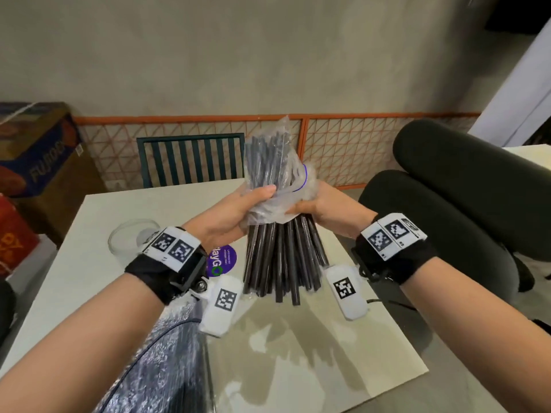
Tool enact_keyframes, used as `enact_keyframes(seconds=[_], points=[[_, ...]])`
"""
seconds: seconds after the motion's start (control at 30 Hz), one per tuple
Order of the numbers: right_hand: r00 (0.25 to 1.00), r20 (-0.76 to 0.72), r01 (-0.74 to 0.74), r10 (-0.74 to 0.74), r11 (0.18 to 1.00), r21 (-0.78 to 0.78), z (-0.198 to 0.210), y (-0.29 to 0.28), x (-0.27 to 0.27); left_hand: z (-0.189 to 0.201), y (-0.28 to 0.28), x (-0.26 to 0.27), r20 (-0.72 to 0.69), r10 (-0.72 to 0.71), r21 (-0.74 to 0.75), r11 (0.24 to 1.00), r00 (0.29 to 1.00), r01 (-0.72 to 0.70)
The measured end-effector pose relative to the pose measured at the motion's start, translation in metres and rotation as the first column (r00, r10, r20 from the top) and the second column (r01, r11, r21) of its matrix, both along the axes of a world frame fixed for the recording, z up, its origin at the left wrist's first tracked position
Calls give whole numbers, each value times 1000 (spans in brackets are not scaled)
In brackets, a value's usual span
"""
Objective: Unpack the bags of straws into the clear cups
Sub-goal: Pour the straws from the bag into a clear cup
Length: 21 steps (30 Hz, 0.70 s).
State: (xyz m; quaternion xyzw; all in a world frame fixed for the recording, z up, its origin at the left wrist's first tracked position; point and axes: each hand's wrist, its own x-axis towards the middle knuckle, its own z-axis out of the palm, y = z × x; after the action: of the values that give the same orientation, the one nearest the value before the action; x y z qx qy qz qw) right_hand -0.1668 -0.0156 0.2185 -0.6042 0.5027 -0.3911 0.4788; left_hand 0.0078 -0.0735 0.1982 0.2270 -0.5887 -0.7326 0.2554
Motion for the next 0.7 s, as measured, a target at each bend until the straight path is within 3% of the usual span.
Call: enact_keyframes(seconds=[0.1,0.2,0.33,0.43,0.53,0.7], points=[[988,130,-86,79,995,55,6,-12,-17,3,-20,-16,63,115,-44,993,991,-112],[977,212,0,-5,1000,21,15,-30,-27,14,-32,-38,56,287,-189,943,956,-272],[993,32,113,-110,980,-162,16,-56,-38,25,-49,-63,134,289,-337,913,948,-231],[983,-20,176,-184,963,-202,14,-76,-55,26,-69,-75,187,276,-360,912,943,-196],[978,-62,187,-199,969,-160,19,-91,-73,24,-95,-87,123,351,-306,903,928,-301],[993,-105,49,-56,997,-64,24,-127,-106,17,-132,-106,29,310,-216,930,950,-297]])
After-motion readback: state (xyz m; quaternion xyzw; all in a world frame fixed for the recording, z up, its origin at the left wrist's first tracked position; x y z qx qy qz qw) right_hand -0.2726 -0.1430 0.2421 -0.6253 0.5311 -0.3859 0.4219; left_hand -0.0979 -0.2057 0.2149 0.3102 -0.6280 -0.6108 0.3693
